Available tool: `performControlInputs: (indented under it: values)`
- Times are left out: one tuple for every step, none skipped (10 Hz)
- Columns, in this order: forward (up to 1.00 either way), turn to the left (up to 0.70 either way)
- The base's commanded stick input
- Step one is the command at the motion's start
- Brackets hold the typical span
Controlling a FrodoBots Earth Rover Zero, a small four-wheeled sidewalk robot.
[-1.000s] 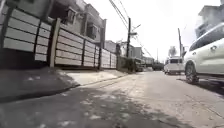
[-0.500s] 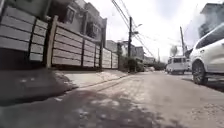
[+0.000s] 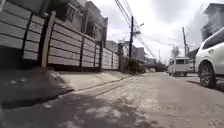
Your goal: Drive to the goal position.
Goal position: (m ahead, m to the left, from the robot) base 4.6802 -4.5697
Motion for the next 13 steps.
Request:
performControlInputs:
  values:
    - [0.70,0.00]
    - [0.70,-0.12]
    - [0.70,-0.35]
    - [0.70,-0.35]
    - [0.70,-0.35]
    - [0.70,-0.34]
    - [0.70,-0.25]
    - [0.70,-0.03]
    - [0.70,0.00]
    - [0.70,0.00]
    - [0.70,0.00]
    - [0.70,0.00]
    - [0.70,0.00]
